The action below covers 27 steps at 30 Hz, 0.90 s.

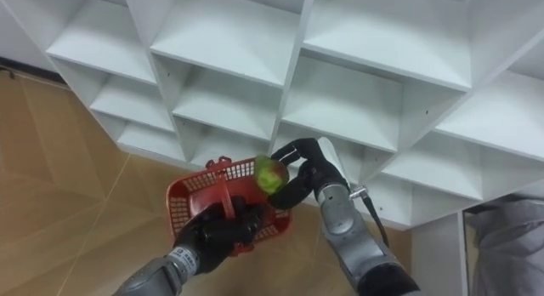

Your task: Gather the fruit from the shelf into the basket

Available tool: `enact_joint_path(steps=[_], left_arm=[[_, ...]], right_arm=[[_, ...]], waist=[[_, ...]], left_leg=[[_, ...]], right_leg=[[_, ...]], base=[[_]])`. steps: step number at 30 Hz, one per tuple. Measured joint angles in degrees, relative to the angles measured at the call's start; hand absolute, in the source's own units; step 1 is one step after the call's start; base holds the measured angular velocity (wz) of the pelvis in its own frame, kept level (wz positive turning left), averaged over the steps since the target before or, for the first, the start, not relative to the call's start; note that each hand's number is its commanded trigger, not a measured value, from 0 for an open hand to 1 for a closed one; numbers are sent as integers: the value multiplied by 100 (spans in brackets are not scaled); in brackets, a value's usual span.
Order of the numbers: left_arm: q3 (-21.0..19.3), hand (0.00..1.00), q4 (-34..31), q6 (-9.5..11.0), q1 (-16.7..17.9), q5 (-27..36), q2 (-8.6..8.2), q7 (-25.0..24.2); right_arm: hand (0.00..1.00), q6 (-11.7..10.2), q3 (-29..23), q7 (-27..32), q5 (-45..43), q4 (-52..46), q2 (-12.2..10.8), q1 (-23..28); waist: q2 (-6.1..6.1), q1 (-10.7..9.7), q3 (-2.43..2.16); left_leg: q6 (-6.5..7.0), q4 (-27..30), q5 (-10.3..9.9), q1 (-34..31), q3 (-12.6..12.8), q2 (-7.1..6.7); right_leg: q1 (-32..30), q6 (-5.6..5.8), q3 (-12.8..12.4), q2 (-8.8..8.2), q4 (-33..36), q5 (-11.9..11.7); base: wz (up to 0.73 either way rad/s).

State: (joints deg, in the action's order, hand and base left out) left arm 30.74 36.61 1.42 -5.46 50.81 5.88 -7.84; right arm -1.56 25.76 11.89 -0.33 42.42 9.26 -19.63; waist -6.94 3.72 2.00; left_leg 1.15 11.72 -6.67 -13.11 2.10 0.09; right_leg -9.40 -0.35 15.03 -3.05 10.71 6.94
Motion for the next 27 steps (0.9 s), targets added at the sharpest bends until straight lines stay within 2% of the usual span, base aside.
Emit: enact_joint_path(steps=[6,13,14,15,16,17,27], left_arm=[[-1,100,3,-72,0,28,2,-1],[-6,100,3,-112,0,27,17,-5],[-7,100,3,-113,0,27,17,-6],[-7,100,2,-116,0,25,17,-6],[-7,100,2,-117,0,24,16,-6],[-7,100,2,-121,0,24,17,-7],[-16,100,-2,-136,0,24,16,-14]], right_arm=[[100,79,5,-17,-86,0,-9,0],[100,126,9,-85,-632,0,-9,0],[85,129,13,-91,-688,0,-9,0],[62,144,19,-99,-689,-1,-9,0],[12,150,20,-108,-690,-1,-9,0],[1,158,30,-135,-692,-1,-9,0],[0,167,62,-289,-694,-2,-12,0]], waist=[[0,21,0],[1,65,-1],[2,80,-1],[2,112,-1],[3,126,-2],[5,145,-2],[24,159,-10]], left_leg=[[0,4,0,-18,-5,2],[-1,10,0,-24,-14,4],[-2,13,0,-30,-33,5],[-2,14,0,-31,-34,6],[-3,14,-1,-32,-36,7],[-3,14,-1,-33,-42,7],[-3,19,-1,-37,-49,6]], right_leg=[[-18,0,12,0,4,0],[-18,-1,60,-2,4,-1],[-17,-1,73,-3,5,-1],[-18,-1,76,-3,4,-1],[-18,-1,79,-3,4,-1],[-18,-1,85,-4,4,-1],[-17,-1,90,-8,6,-1]], base=[[0],[1],[4],[0],[0],[0],[0]])
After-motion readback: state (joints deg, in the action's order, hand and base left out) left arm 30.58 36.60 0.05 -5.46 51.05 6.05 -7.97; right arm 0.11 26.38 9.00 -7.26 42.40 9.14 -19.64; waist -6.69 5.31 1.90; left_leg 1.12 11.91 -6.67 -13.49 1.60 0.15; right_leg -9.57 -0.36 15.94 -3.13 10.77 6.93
